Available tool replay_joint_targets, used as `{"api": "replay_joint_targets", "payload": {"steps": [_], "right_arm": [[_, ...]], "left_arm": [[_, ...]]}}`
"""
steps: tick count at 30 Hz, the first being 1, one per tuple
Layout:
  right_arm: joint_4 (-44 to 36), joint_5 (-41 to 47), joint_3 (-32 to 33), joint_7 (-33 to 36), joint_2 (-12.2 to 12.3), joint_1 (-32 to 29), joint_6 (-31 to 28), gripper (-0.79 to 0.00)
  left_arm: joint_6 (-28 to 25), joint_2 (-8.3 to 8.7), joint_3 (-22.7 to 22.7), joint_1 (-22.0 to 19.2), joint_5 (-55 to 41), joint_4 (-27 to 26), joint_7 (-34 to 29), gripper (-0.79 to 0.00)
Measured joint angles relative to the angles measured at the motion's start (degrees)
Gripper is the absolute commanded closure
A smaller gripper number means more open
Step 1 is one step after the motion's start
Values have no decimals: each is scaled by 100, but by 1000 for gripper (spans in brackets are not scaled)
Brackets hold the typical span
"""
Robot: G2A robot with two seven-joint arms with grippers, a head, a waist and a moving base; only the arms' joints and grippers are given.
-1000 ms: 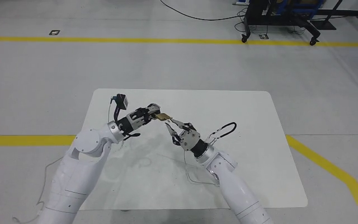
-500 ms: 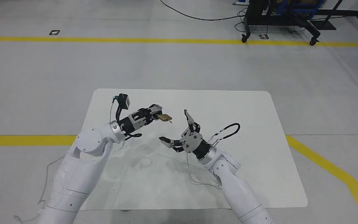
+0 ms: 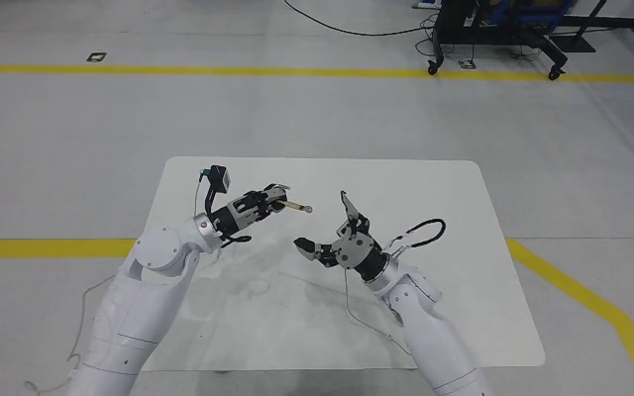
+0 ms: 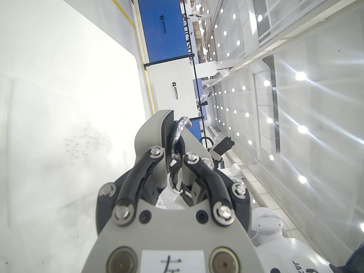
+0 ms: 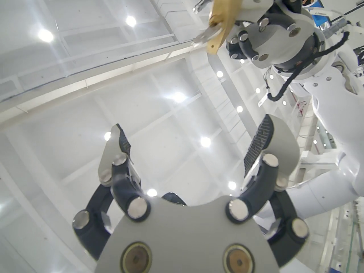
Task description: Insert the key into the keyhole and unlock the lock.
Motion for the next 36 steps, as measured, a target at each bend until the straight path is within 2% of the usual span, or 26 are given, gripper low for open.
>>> {"api": "replay_joint_targets", "payload": {"steps": [5,10,20,29,32,36], "right_arm": [[-589,-351,550,-38,144,-457,117,-785],[-942,-345,913,29,223,-765,101,-785],[-1287,33,1524,-127,288,-1212,-587,-785],[-1377,59,1658,-108,311,-1329,-749,-785],[-1377,59,1658,-109,310,-1329,-748,-785],[-1377,59,1658,-109,310,-1329,-748,-785]], "left_arm": [[0,0,0,0,0,0,0,0],[0,0,0,0,0,0,0,0],[0,0,0,0,0,0,0,0],[8,5,16,12,57,-33,41,0],[18,20,99,76,579,-227,107,0],[47,42,171,62,1008,-296,-120,0]]}}
